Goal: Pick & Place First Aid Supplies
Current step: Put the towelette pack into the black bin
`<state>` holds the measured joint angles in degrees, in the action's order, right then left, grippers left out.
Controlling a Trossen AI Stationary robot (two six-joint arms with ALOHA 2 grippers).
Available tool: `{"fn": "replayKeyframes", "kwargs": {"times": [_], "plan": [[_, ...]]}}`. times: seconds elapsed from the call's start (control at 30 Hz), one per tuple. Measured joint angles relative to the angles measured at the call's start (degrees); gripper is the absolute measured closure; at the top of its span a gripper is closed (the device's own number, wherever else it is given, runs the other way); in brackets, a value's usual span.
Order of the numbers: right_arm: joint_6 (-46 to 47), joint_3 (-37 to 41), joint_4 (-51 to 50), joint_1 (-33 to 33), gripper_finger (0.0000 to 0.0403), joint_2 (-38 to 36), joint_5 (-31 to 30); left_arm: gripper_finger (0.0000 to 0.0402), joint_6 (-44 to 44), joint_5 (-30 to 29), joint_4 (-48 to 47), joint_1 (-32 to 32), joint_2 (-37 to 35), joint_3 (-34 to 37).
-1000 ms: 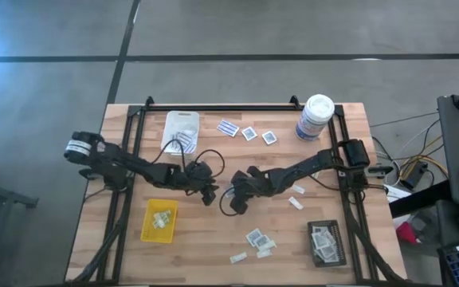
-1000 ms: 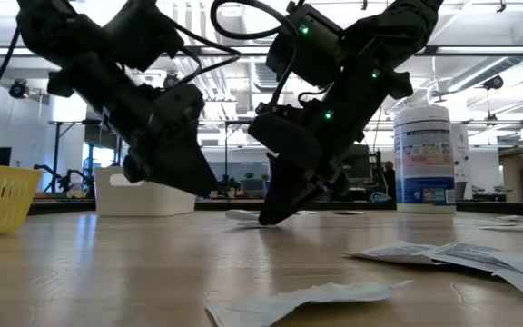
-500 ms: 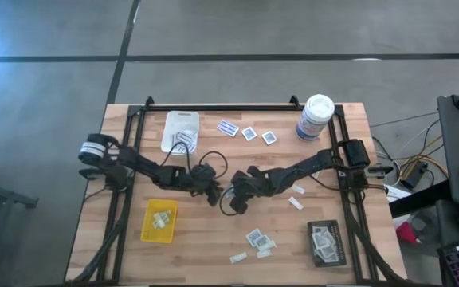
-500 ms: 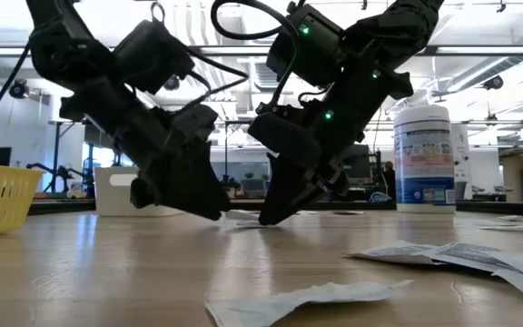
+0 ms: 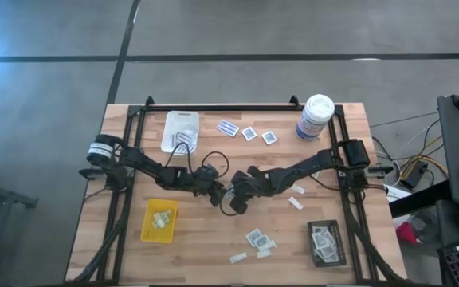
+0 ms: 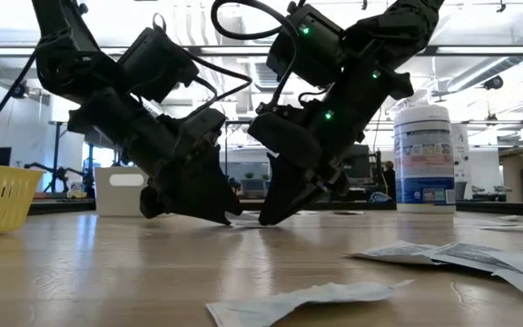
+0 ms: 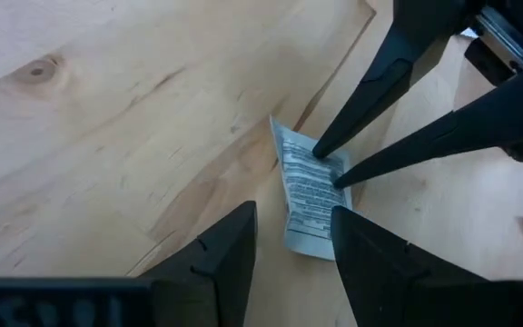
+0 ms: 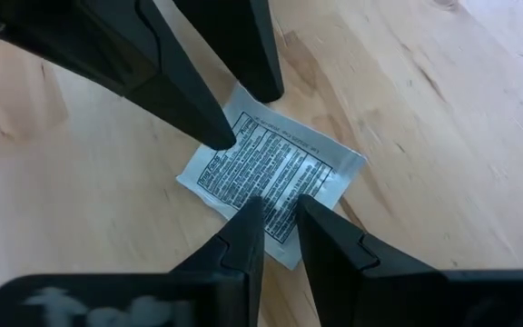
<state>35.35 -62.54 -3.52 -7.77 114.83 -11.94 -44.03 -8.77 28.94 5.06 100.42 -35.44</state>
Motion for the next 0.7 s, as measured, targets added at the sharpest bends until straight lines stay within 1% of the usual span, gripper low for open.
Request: {"fn": "replayKeyframes", "kwargs": {"times": [0.2, 0.3, 0.43, 0.7], "plan": [[-0.09, 0.07, 2.10, 0.00, 0.0335, 0.09, -0.02, 0.0242, 0.02, 0.52, 0.44, -0.02, 0.00, 0.00], [-0.85, 0.07, 2.40, 0.02, 0.0338, 0.13, -0.02, 0.0255, 0.03, 0.57, 0.53, -0.02, 0.00, 0.00], [-0.85, 0.07, 2.40, 0.02, 0.0339, 0.13, -0.02, 0.0292, 0.46, 0.57, 0.55, -0.02, 0.00, 0.00], [-0.68, 0.04, 2.46, 0.02, 0.0339, 0.13, -0.11, 0.0390, 1.99, 0.59, 0.43, -0.02, 0.00, 0.00]]}}
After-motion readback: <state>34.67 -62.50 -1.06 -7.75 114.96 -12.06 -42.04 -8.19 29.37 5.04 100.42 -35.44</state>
